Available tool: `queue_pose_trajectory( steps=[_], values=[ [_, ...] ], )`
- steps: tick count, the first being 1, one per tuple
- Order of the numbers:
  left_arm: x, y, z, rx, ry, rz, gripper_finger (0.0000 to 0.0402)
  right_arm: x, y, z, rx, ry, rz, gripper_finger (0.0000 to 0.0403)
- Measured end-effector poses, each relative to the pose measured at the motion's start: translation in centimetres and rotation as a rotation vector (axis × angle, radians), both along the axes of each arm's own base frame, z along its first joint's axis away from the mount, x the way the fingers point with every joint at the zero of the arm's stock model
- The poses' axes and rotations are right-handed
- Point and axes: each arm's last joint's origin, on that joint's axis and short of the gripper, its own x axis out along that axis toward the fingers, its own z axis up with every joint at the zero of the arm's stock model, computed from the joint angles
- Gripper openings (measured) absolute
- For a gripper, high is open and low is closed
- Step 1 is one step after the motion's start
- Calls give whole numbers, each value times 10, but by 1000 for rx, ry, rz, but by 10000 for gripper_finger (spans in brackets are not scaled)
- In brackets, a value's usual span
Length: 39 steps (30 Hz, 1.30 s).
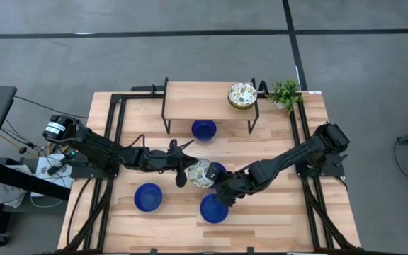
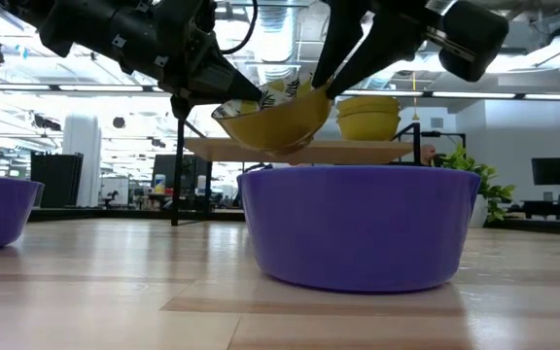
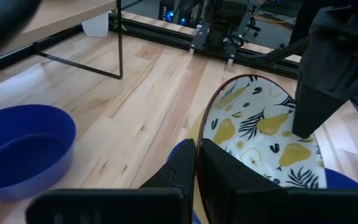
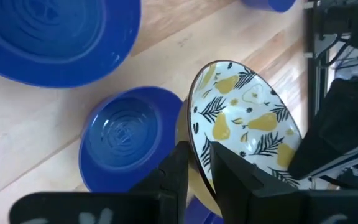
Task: Pick & Place Mini bowls
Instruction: Stack the white patterned bowl on the white patterned bowl on the shelf
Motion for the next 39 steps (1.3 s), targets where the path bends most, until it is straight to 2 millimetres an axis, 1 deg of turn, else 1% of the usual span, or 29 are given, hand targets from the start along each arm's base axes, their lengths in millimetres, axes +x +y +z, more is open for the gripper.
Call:
queue_pose_trajectory(
  steps=[8, 10, 13, 15, 23, 25, 31, 35, 39],
  values=[
    [0, -1, 1, -6, -5, -25, 19, 4, -11, -1, 48, 29, -1, 56],
    [0, -1, 1, -7, -8, -27, 19, 4, -12, -1, 60, 33, 2, 47],
    [1, -1, 3, -11, -24, -27, 19, 4, -12, -1, 57, 34, 10, 17],
    [1, -1, 4, -14, -35, -29, 19, 4, -12, -1, 47, 37, 22, 8],
    [1, -1, 4, -7, -32, -29, 19, 4, -11, -1, 35, 40, 28, 4],
    [1, -1, 4, 22, -27, -33, 21, 3, -9, -1, 34, 40, 33, 3],
    [1, -2, 3, 108, -10, -67, 43, -3, -1, -1, 17, 64, 46, 1],
    [0, -3, 2, 169, 4, -85, 68, -6, 4, 5, 23, 78, 40, 0],
    [0, -3, 3, 171, 1, -105, 96, -8, 7, 12, 34, 92, 24, 0]
  ],
)
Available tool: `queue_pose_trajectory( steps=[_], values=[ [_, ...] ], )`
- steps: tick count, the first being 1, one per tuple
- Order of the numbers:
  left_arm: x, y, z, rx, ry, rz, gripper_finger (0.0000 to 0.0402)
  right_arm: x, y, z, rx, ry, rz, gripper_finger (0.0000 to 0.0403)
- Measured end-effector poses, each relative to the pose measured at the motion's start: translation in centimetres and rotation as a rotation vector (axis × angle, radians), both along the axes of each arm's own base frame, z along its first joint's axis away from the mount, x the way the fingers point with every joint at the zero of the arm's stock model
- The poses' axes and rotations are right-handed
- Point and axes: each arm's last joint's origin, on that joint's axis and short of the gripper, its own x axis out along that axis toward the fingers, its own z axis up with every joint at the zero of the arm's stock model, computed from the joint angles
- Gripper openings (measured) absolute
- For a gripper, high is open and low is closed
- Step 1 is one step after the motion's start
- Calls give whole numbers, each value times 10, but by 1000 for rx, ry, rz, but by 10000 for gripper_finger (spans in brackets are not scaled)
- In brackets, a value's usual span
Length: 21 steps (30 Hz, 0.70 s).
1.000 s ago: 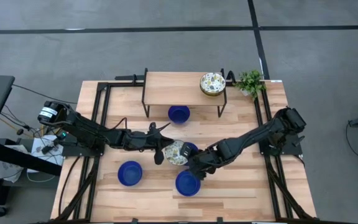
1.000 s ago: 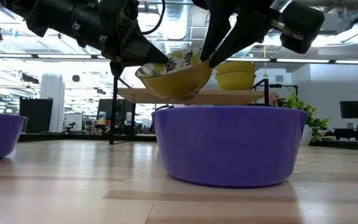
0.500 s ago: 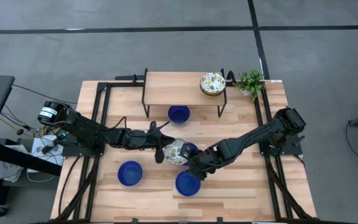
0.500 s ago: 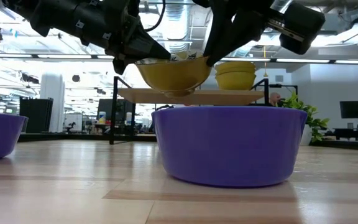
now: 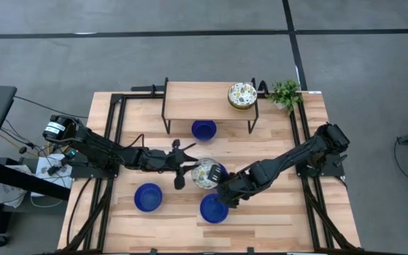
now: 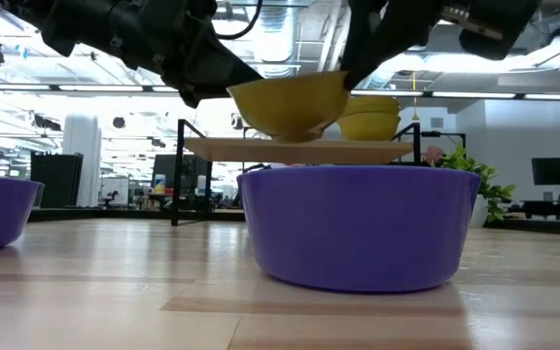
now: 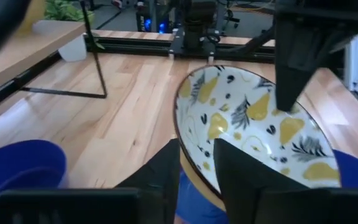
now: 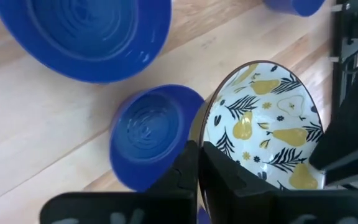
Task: Pick & Place Mini bowls
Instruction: Stack the white patterned bowl on the white patterned bowl on the shelf
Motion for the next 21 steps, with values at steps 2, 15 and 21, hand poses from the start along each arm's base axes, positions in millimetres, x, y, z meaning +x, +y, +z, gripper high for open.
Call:
queue_pose_trajectory(
  steps=[2, 15, 21],
  values=[
    [0, 0, 0, -3, -1, -17, 110, -1, 0, 2, 6, 11, -20, 0],
    [-2, 1, 4, 90, -8, -21, 130, -21, 0, 4, 10, 156, -175, 0],
    [-3, 1, 1, 76, 18, -19, 123, -34, -6, 20, 51, 144, -264, 0]
  ],
)
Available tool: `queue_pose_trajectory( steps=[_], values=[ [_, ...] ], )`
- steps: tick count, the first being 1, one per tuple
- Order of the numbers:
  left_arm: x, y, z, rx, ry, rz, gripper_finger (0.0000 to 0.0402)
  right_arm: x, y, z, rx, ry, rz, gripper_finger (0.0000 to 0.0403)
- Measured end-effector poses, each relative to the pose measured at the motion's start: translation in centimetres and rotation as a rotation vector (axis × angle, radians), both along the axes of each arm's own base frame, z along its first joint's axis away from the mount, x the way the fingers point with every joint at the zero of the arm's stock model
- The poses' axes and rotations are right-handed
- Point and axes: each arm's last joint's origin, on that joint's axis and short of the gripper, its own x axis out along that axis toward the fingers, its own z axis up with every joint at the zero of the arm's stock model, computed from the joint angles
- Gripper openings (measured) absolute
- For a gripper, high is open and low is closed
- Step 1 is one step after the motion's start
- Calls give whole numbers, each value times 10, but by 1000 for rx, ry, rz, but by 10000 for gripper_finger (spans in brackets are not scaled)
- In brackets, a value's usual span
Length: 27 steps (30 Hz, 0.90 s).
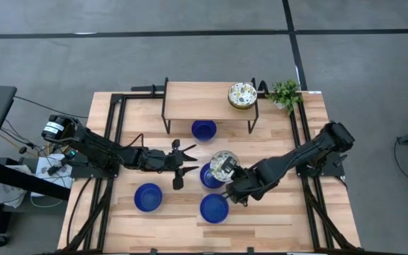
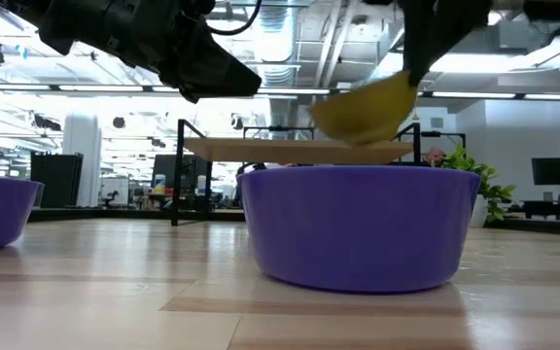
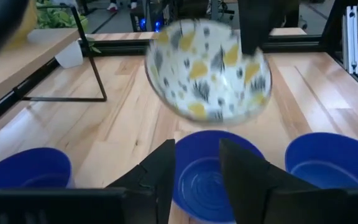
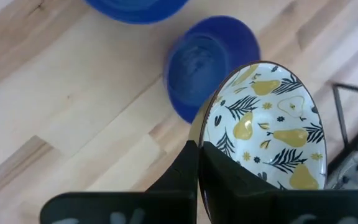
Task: Pick & Place Mini bowls
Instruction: Stack the white patterned bowl on the white patterned bowl on the shelf
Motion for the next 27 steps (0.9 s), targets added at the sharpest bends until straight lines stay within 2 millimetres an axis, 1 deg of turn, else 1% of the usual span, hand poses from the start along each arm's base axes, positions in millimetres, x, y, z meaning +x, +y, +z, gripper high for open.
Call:
queue_pose_trajectory(
  steps=[5, 7, 12, 15, 18, 21, 25, 27],
  values=[
    [0, 0, 0, -5, 0, 2, 124, -19, -10, 36, 42, -125, -18, 0],
    [0, 0, 0, -6, 0, 3, 125, -28, -18, 53, 37, -197, -35, 0],
    [0, 0, 0, -35, -2, 8, 127, -48, -51, 91, 76, -354, -125, 0],
    [0, 0, 0, -36, -2, 9, 125, -55, -77, 106, 88, -436, -205, 0],
    [0, 0, 0, -36, -3, 9, 125, -56, -104, 115, 79, -495, -308, 0],
    [0, 0, 0, -39, -2, -6, 125, -53, -131, 119, 45, -551, -424, 0],
    [0, -2, 0, -46, 1, -52, 122, -47, -164, 119, 18, -592, -551, 0],
    [0, -2, 0, -46, 1, -54, 122, -46, -178, 116, 6, -580, -603, 0]
  ],
)
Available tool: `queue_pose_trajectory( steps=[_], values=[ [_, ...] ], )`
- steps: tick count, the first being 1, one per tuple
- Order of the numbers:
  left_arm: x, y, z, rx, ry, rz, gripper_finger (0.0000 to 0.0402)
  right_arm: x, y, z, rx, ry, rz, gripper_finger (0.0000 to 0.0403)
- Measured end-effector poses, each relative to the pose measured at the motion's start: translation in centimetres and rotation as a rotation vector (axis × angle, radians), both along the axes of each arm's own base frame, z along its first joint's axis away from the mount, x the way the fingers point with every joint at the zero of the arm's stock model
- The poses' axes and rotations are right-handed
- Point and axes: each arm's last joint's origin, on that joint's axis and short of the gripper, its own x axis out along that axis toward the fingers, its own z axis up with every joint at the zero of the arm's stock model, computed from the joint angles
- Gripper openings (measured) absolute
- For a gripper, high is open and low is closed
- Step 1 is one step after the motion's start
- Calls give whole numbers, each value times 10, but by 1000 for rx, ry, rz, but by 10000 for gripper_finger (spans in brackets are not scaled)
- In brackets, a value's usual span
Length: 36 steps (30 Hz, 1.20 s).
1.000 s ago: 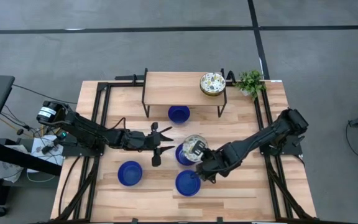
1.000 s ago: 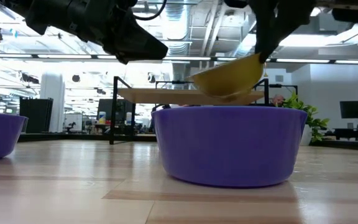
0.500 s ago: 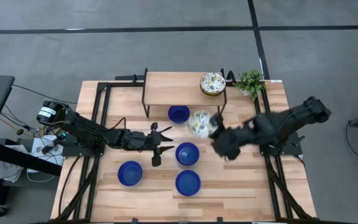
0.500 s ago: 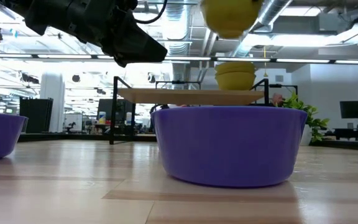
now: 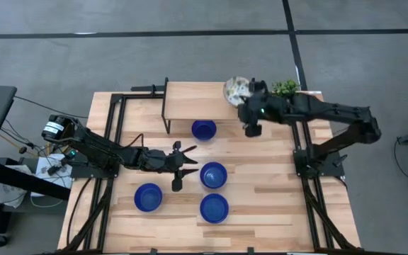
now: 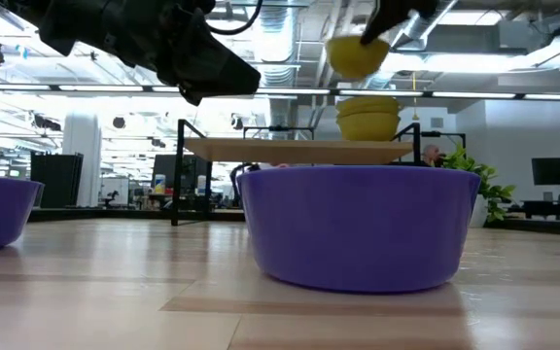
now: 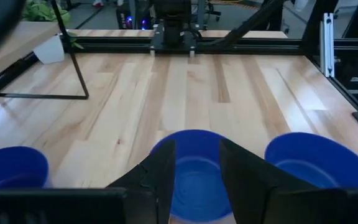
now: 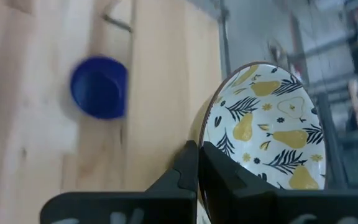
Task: Pick & Place Mini bowls
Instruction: Stack the white patterned bowl on the white patterned bowl on the shelf
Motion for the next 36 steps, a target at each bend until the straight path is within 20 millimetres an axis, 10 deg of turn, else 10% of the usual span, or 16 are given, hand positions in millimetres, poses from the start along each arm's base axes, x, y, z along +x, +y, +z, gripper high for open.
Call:
queue_pose_trajectory(
  steps=[10, 36],
  values=[
    [0, 0, 0, 0, 1, 0, 122, -2, -42, -10, 67, 15, -176, 0],
    [0, 0, 0, 0, 1, 1, 121, 3, -53, -29, 175, 91, -253, 9]
  ],
)
